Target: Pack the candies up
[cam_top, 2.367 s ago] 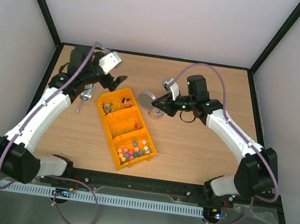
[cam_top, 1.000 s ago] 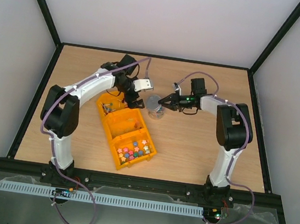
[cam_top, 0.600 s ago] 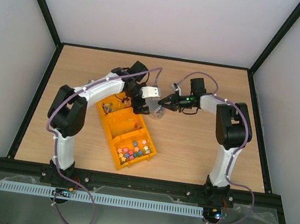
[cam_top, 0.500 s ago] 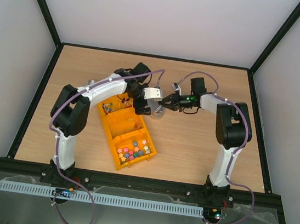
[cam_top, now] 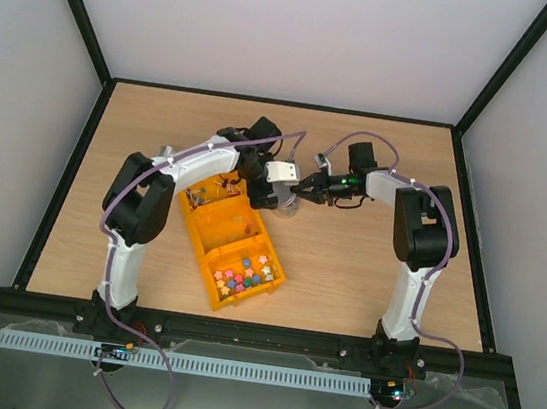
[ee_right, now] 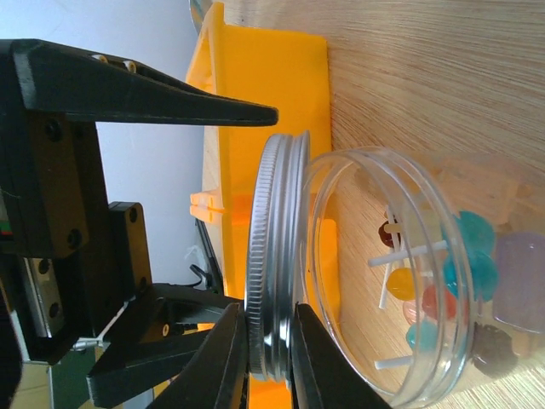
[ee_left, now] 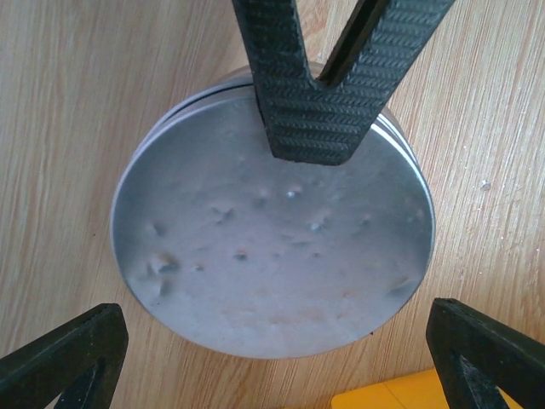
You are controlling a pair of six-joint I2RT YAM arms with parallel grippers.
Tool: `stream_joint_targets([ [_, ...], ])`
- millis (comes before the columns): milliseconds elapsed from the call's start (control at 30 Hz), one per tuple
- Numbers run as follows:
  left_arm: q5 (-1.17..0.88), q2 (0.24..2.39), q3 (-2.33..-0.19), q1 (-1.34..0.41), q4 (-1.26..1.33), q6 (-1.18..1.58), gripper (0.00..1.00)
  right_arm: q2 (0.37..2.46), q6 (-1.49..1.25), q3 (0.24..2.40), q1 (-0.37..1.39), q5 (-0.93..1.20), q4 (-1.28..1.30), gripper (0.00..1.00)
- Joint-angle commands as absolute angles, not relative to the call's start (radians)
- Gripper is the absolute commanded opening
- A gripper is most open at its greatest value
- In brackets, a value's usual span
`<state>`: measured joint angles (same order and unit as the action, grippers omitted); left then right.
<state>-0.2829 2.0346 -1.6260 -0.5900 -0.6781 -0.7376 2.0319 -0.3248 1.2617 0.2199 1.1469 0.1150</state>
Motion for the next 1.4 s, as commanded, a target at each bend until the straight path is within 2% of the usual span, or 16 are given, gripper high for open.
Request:
stream_joint_targets([
  [0,-0.268,2.06,-1.651,-0.606,-0.69,-0.755,0.99,2.047,-0.319,1.278,0.215,1.16,0.163,0.12],
  [767,-0.243,2.081,-1.619,-0.62,-0.622,-0.736,0.96,2.038,-0.289,1.288,0.21,1.13,0.189,0.16],
  [967,-0.252,2.079,-1.618,-0.62,-0.615,-0.735,0.92,2.039,-0.281,1.307,0.2,1.118,0.206,0.26],
  [1100,-0.258,2.087,-1.629,-0.621,-0.623,-0.736,0.86,2.04,-0.273,1.321,0.193,1.111,0.222,0.34],
  [1367,-0.266,2.088,-1.642,-0.625,-0.632,-0.737,0.85,2.027,-0.221,1.361,0.184,1.056,0.29,0.44],
])
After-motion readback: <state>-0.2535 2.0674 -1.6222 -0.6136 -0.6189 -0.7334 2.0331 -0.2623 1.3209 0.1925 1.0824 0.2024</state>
